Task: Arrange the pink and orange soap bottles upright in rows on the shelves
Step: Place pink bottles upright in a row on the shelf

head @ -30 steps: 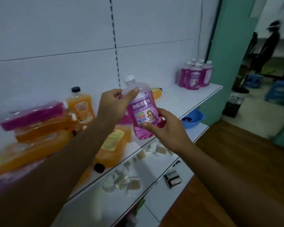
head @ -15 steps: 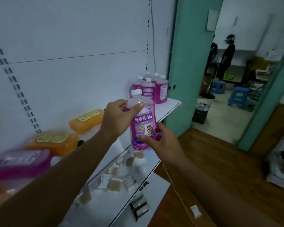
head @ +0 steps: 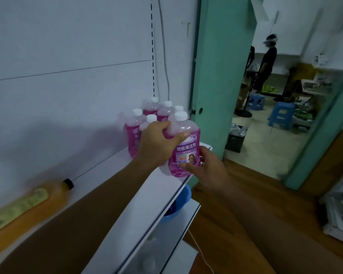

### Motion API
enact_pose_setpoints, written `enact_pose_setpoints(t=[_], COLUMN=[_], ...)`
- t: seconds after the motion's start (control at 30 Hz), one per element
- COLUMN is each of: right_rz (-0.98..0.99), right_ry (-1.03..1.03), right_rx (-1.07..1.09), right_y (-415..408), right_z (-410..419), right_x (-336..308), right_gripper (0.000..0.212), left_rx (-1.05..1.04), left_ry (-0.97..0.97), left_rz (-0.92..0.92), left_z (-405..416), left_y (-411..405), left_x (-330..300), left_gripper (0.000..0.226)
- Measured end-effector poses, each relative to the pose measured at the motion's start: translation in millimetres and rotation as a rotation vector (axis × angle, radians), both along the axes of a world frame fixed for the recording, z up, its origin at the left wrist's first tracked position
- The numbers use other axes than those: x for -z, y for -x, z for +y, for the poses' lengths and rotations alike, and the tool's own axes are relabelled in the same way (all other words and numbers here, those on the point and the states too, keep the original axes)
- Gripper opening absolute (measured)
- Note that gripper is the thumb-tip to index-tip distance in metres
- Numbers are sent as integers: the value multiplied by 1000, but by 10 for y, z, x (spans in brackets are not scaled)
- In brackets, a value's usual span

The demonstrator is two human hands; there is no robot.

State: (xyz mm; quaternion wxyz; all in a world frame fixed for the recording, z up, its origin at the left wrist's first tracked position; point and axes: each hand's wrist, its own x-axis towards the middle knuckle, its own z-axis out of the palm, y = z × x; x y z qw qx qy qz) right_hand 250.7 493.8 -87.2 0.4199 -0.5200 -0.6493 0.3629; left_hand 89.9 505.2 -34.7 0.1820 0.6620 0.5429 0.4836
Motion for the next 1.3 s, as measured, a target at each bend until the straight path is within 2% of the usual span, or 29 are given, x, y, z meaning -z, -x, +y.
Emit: enact_pose_setpoints(t=[0.3, 0.53, 0.67, 0.77, 0.97, 1.07, 1.3], right_rz=[-25, -48, -23, -19, -57, -89, -350], right_ry=[8, 0, 10, 7, -133, -166, -227], right_rx=[-43, -139, -207, -226, -164, -168, -141], right_y=[-455, -587, -591, -596, -619, -568, -251], right_z=[1048, 1453, 1528, 1530, 1349, 1148, 518], right_x=[219, 372, 473, 507, 631, 652, 479], right_gripper=[49, 41, 45, 45, 38, 57, 78], left_rx=[-126, -284, -354, -375, -408, -406, -409], left_ry=[33, 81, 37, 25, -9, 0, 49], left_rz=[164, 252, 248, 264, 245, 264, 344], left_z=[771, 992, 989, 953, 704, 425, -426], left_y=[-454, -607, -711, -775, -735, -644, -194], left_x=[125, 243, 259, 267, 296, 285, 236], left_gripper=[40, 46, 54, 50, 50, 41, 42])
